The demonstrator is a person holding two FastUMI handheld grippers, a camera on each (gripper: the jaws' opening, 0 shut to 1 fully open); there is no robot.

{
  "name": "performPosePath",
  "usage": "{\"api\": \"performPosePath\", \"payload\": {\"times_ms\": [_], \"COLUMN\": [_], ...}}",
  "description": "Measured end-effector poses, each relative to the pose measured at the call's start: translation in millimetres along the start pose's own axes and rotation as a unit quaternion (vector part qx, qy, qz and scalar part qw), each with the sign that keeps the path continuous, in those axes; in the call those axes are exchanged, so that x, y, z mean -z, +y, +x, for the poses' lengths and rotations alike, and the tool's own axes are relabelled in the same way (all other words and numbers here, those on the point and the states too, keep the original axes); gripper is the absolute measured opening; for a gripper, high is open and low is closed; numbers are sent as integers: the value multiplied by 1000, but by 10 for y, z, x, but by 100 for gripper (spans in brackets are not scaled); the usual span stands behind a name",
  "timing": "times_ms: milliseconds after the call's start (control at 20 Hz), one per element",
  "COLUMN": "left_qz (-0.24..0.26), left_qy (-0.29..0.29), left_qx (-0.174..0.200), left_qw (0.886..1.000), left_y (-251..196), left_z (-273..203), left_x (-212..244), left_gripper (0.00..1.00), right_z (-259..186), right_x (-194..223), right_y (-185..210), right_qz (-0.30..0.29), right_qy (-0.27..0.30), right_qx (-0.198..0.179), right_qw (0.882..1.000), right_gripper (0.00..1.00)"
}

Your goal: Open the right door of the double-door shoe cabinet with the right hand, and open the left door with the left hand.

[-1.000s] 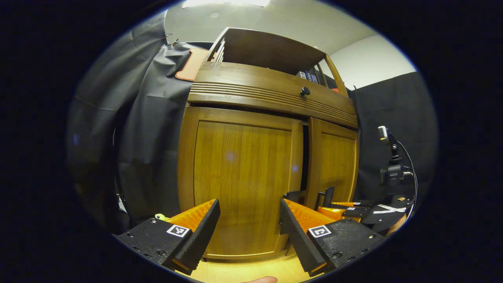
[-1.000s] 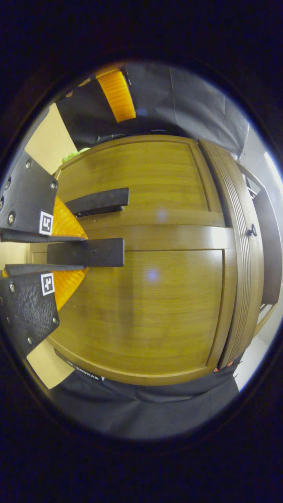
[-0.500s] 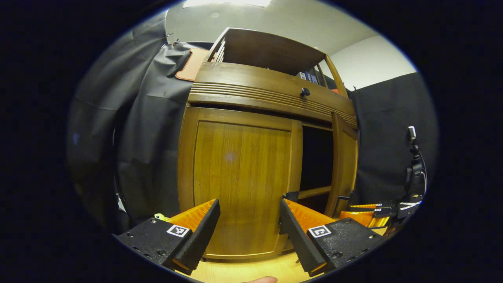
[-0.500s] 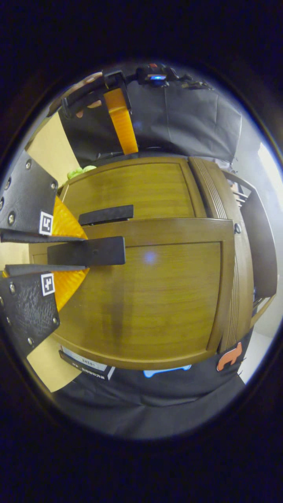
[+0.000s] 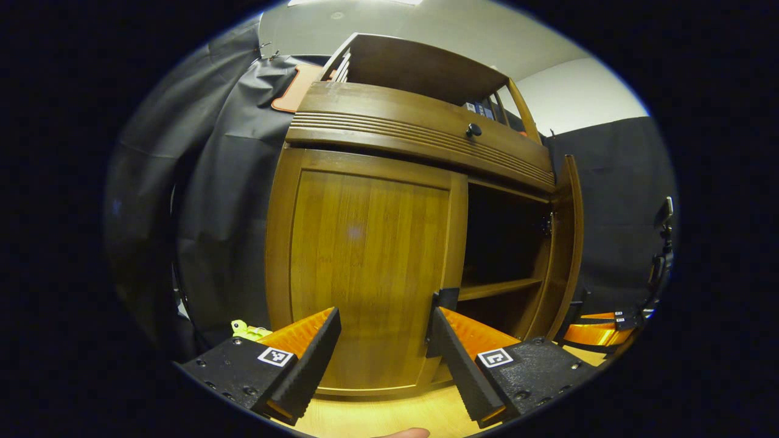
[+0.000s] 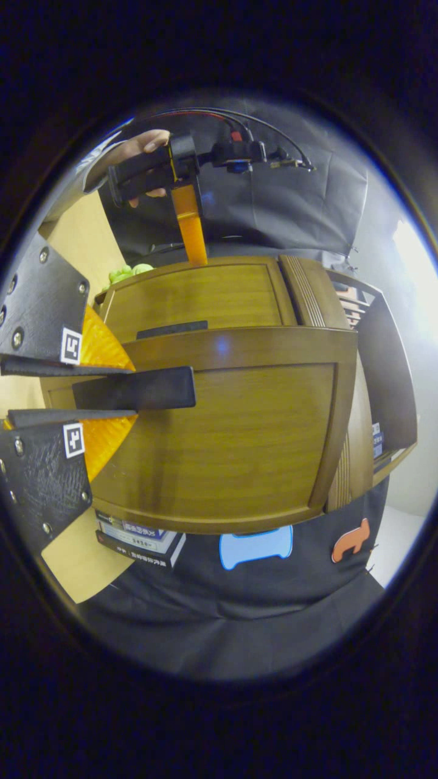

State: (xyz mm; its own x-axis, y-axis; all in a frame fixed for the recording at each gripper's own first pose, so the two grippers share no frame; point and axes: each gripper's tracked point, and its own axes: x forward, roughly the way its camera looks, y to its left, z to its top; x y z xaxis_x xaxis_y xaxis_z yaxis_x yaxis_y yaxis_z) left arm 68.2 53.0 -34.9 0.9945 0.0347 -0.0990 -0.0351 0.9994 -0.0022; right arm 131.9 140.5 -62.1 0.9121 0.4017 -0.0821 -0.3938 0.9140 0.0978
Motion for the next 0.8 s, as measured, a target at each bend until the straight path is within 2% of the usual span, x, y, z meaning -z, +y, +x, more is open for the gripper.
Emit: {"api": "performPosePath", "payload": {"times_ms": [100, 150, 300, 350, 400, 450, 500, 550, 650, 750, 800], "left_qz": [-1, 1, 9, 12, 13, 15, 17, 18, 21, 24, 26], "left_qy": [1, -1, -12, -14, -16, -18, -19, -20, -24, -26, -26], "left_qx": [2, 3, 5, 7, 9, 12, 13, 15, 19, 23, 25], "left_qw": [1000, 1000, 1000, 1000, 1000, 1000, 1000, 1000, 999, 999, 999], "left_y": [-41, -50, -104, -127, -150, -168, -185, -202, -242, -274, -293], "left_z": [-11, -24, -69, -78, -93, -112, -119, -132, -150, -160, -165], "left_x": [9, -6, -50, -58, -65, -71, -83, -81, -93, -100, -99], "left_gripper": [94, 89, 89, 94, 94, 94, 94, 94, 94, 94, 94], "right_z": [-10, -5, -30, -40, -48, -50, -62, -74, -96, -142, -162], "right_x": [-16, -26, -41, -63, -76, -96, -114, -131, -154, -151, -160], "right_y": [-19, -23, -50, -47, -52, -57, -63, -63, -215, -275, -302], "right_qz": [-1, 2, 2, 5, 5, 4, 3, 3, -1, 11, 9], "right_qy": [-5, -7, -8, -11, -11, -13, -14, -15, -16, -17, -19], "right_qx": [7, 11, 25, 30, 34, 37, 40, 43, 72, 74, 77], "right_qw": [1000, 1000, 1000, 999, 999, 999, 999, 999, 997, 997, 997], "right_gripper": [21, 20, 20, 20, 20, 16, 19, 16, 24, 51, 52]}}
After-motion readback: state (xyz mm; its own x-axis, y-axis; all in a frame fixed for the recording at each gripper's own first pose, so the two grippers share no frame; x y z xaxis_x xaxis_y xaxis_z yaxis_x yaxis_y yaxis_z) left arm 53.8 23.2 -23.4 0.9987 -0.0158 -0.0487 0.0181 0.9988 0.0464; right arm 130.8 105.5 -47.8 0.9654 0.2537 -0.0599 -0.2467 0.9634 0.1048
